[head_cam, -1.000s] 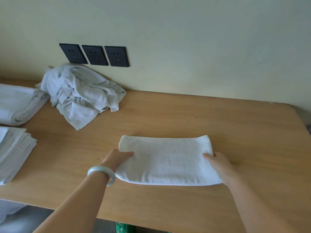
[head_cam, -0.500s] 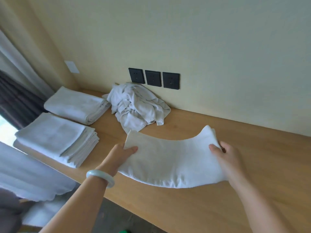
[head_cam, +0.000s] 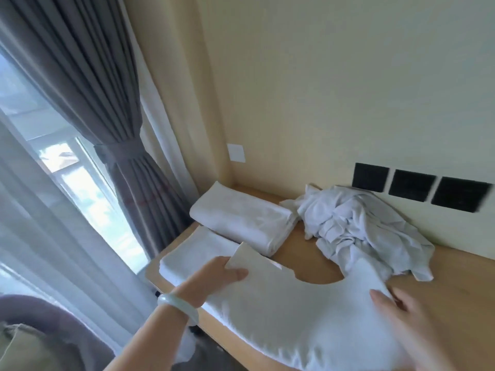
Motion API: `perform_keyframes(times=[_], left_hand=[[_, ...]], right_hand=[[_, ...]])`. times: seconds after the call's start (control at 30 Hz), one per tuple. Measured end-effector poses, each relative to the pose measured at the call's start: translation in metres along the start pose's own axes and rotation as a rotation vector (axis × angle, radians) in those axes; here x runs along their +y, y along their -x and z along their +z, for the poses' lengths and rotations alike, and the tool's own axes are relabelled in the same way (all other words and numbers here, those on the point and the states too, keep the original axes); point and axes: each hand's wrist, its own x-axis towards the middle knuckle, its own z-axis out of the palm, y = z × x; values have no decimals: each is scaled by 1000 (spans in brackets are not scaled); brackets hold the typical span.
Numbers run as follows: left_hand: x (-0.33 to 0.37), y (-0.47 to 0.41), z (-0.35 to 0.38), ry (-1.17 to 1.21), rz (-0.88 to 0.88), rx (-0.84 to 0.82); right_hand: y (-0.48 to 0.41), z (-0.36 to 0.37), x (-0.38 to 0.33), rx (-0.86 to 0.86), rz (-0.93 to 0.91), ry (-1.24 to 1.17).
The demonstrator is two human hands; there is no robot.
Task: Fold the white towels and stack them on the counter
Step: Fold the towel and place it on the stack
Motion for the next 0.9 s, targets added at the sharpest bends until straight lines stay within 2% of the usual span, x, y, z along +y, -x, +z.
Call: perform_keyframes(times=[0.17, 0.33, 0.5, 0.57, 0.67, 0.8, 0.9], left_hand=[[-29, -53, -131, -44, -12, -66], [-34, -101, -200, -27, 25, -209], [-101, -163, -189, -221, -2, -184], [-121, -175, -173, -247, 1, -69], [-130, -179, -163, -326, 12, 106], [-141, -185, -166, -345, 91, 102], [-144, -185, -172, -273, 147, 130]], right_hand=[[2, 115, -28, 46, 4, -84], [4, 178, -51, 157, -62, -126], [1, 219, -6, 77, 285, -44], [0, 226, 4, 92, 333, -15], [-6, 231, 7, 168, 281, 100], [-9, 241, 2, 286, 178, 180], [-11, 245, 0, 370, 75, 185]])
